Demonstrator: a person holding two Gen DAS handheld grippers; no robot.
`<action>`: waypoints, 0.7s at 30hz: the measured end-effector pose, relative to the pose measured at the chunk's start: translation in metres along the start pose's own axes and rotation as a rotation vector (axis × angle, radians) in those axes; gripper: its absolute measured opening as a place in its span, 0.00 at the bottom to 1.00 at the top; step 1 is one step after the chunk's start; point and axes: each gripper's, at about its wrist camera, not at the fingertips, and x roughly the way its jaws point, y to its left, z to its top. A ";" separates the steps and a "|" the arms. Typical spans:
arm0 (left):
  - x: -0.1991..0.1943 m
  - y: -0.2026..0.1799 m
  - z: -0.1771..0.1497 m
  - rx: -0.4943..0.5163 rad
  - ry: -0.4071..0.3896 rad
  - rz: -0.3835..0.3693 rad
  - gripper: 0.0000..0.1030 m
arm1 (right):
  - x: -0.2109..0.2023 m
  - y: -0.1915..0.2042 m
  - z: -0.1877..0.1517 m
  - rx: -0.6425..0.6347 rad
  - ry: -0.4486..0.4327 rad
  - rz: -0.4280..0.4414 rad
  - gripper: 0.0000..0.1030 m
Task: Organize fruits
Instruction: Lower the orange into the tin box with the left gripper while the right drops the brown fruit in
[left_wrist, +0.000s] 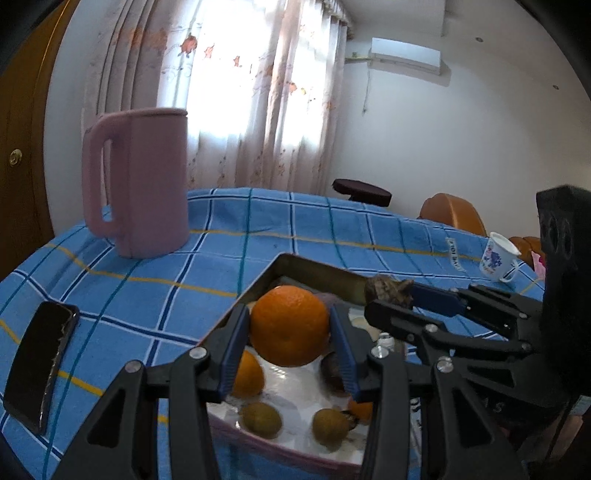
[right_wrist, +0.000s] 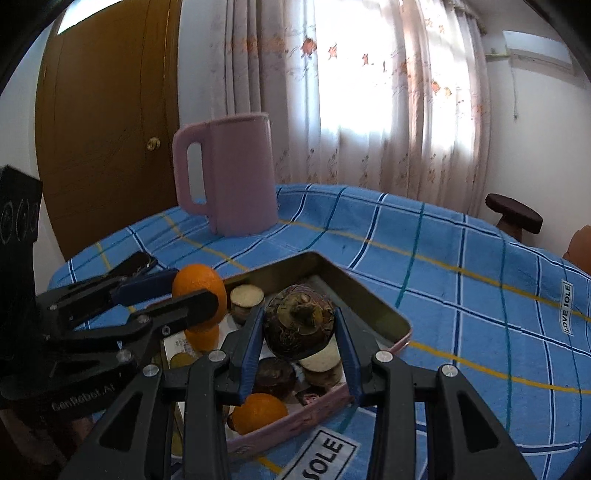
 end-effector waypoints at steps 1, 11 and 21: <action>0.001 0.001 0.000 -0.003 0.005 0.001 0.45 | 0.003 0.002 -0.001 -0.005 0.012 0.003 0.40; 0.006 0.014 -0.006 -0.027 0.046 0.009 0.45 | 0.026 0.012 -0.006 -0.032 0.119 0.034 0.40; 0.000 0.010 -0.006 -0.012 0.029 0.020 0.64 | 0.032 0.026 -0.015 -0.103 0.163 0.038 0.42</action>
